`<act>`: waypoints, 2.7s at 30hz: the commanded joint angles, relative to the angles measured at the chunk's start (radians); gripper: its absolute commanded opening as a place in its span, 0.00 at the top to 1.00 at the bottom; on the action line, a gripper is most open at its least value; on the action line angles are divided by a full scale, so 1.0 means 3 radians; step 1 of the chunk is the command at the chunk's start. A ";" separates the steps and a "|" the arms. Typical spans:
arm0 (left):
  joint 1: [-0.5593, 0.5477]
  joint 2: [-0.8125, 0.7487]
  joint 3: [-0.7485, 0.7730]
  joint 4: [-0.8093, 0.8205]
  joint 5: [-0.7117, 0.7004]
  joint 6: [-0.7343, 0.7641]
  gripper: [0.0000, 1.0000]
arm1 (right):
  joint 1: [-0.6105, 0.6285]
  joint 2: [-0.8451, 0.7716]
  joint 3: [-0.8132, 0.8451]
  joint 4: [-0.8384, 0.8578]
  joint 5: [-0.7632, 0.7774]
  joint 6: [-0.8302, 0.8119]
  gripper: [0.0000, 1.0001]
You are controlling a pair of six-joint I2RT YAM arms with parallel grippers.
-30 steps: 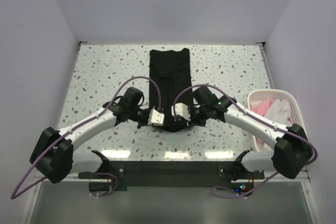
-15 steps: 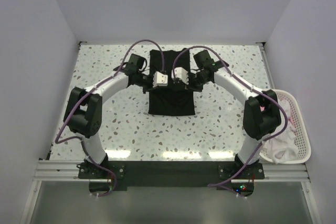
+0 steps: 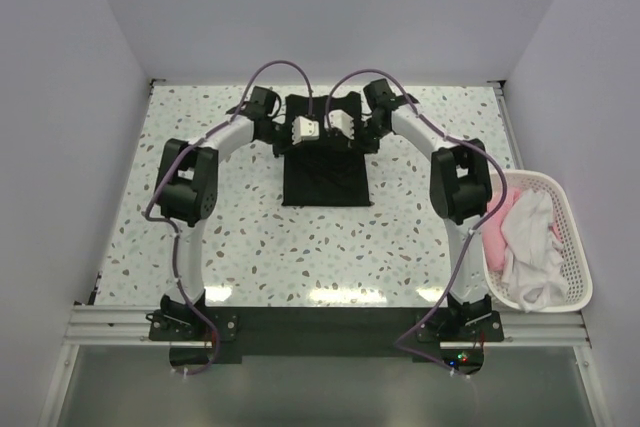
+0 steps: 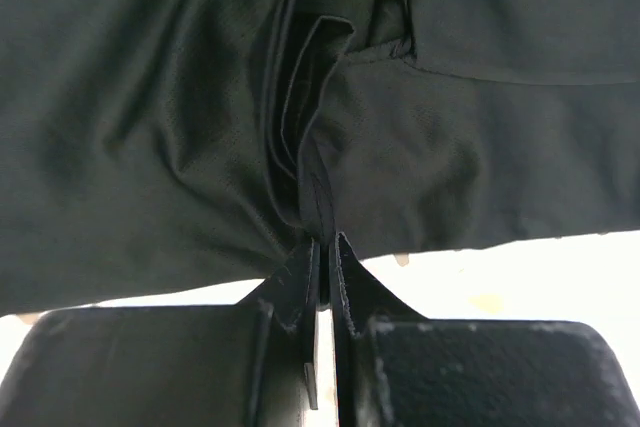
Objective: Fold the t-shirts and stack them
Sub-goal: Fold the tshirt
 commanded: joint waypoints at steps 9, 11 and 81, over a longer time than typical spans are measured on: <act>0.0174 0.0071 0.0237 0.0366 -0.0222 -0.0480 0.56 | -0.0077 0.0024 0.0260 0.0332 0.0243 0.0244 0.46; 0.0266 -0.0107 0.0120 0.0366 -0.0177 -0.0583 0.46 | -0.0108 -0.0079 0.0285 0.0230 0.0213 0.0265 0.45; -0.0613 -0.3488 -0.2378 -0.1382 0.0417 -0.0465 1.00 | 0.1150 -0.3112 -0.2323 -0.0834 0.0146 0.1042 1.00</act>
